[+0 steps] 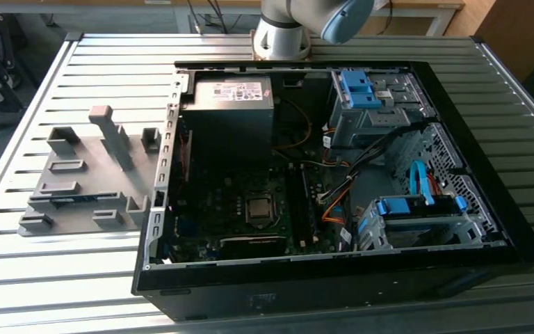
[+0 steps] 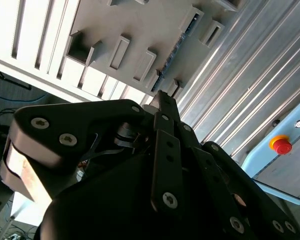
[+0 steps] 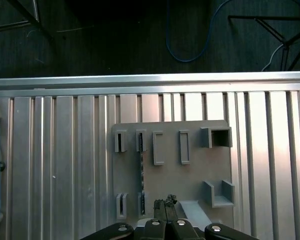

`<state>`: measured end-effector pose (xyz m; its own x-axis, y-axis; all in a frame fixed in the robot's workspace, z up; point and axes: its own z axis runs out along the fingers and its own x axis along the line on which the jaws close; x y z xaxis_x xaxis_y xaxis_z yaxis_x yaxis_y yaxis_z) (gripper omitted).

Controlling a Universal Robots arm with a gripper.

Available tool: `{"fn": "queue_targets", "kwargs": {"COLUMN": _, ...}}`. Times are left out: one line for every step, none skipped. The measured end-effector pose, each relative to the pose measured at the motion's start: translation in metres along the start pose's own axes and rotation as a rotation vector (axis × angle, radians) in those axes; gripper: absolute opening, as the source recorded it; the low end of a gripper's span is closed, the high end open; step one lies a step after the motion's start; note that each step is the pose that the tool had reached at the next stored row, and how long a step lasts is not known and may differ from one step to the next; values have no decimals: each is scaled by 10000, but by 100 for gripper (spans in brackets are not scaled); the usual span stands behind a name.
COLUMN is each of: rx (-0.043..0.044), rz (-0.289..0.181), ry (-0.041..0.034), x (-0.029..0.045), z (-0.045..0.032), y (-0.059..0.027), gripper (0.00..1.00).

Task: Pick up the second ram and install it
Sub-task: 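Pick up the second ram and move it above second insertion slot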

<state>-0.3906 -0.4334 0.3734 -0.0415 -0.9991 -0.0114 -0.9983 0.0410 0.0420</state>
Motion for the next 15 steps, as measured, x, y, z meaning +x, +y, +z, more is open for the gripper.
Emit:
{"fn": "queue_targets", "kwargs": {"rx": 0, "rz": 0, "ry": 0, "x": 0, "z": 2, "y": 0, "gripper": 11}}
{"fn": "queue_targets", "kwargs": {"rx": 0, "rz": 0, "ry": 0, "x": 0, "z": 22, "y": -1, "gripper": 11}}
{"fn": "queue_targets", "kwargs": {"rx": 0, "rz": 0, "ry": 0, "x": 0, "z": 40, "y": -2, "gripper": 11}}
{"fn": "queue_targets", "kwargs": {"rx": 0, "rz": 0, "ry": 0, "x": 1, "z": 42, "y": -2, "gripper": 11}}
{"fn": "queue_targets", "kwargs": {"rx": 0, "rz": 0, "ry": 0, "x": 1, "z": 43, "y": -2, "gripper": 11}}
{"fn": "queue_targets", "kwargs": {"rx": 0, "rz": 0, "ry": 0, "x": 1, "z": 45, "y": -2, "gripper": 11}}
{"fn": "queue_targets", "kwargs": {"rx": 0, "rz": 0, "ry": 0, "x": 1, "z": 47, "y": -2, "gripper": 11}}
{"fn": "queue_targets", "kwargs": {"rx": 0, "rz": 0, "ry": 0, "x": 1, "z": 49, "y": -2, "gripper": 11}}
{"fn": "queue_targets", "kwargs": {"rx": 0, "rz": 0, "ry": 0, "x": 1, "z": 51, "y": -2, "gripper": 11}}
{"fn": "queue_targets", "kwargs": {"rx": 0, "rz": 0, "ry": 0, "x": 1, "z": 53, "y": -2, "gripper": 11}}
{"fn": "queue_targets", "kwargs": {"rx": 0, "rz": 0, "ry": 1, "x": 1, "z": 55, "y": -2, "gripper": 11}}
{"fn": "queue_targets", "kwargs": {"rx": 0, "rz": 0, "ry": 0, "x": 1, "z": 57, "y": -2, "gripper": 11}}
{"fn": "queue_targets", "kwargs": {"rx": 0, "rz": 0, "ry": 0, "x": 1, "z": 59, "y": -3, "gripper": 11}}
{"fn": "queue_targets", "kwargs": {"rx": 1, "rz": 0, "ry": 0, "x": 1, "z": 61, "y": -3, "gripper": 11}}
{"fn": "queue_targets", "kwargs": {"rx": 0, "rz": 0, "ry": 0, "x": 1, "z": 64, "y": -3, "gripper": 11}}
